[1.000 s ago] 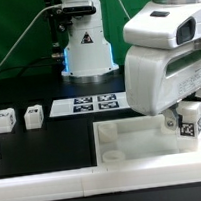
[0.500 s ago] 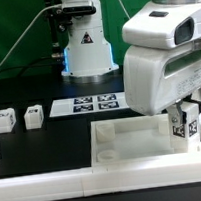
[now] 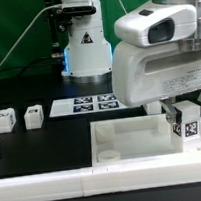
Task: Assemble one leg
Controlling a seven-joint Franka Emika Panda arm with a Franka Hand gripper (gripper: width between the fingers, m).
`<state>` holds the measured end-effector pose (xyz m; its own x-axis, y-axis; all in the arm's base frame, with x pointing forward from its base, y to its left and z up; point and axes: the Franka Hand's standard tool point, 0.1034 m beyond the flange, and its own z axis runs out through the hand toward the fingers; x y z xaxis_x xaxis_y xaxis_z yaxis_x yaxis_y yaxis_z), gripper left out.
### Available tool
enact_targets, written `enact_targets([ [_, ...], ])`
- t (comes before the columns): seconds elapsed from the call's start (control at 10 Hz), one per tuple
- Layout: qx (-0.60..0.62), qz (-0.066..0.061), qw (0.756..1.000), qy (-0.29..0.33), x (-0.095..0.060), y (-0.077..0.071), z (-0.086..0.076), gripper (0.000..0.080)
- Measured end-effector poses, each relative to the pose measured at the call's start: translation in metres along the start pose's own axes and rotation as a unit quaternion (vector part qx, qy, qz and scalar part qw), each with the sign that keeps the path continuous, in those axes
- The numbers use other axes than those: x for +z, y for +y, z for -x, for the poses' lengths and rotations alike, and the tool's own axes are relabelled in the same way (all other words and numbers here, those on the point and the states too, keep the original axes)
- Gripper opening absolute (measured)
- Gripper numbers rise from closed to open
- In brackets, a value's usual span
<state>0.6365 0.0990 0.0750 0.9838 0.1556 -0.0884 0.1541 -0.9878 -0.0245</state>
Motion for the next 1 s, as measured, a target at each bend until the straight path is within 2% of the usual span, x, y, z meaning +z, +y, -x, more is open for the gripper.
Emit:
enact_targets([
  [0.2, 0.136, -0.005, 0.991, 0.000, 0.000, -0.004, 0.000, 0.0293],
  [0.6, 0.287, -0.005, 0.958, 0.000, 0.000, -0.008, -0.001, 0.0293],
  [0.8, 0.357, 0.000, 0.934, -0.001, -0.001, -0.004, 0.000, 0.0295],
  [1.0, 0.437, 0.011, 0.899, 0.000, -0.002, 0.002, 0.002, 0.0305],
])
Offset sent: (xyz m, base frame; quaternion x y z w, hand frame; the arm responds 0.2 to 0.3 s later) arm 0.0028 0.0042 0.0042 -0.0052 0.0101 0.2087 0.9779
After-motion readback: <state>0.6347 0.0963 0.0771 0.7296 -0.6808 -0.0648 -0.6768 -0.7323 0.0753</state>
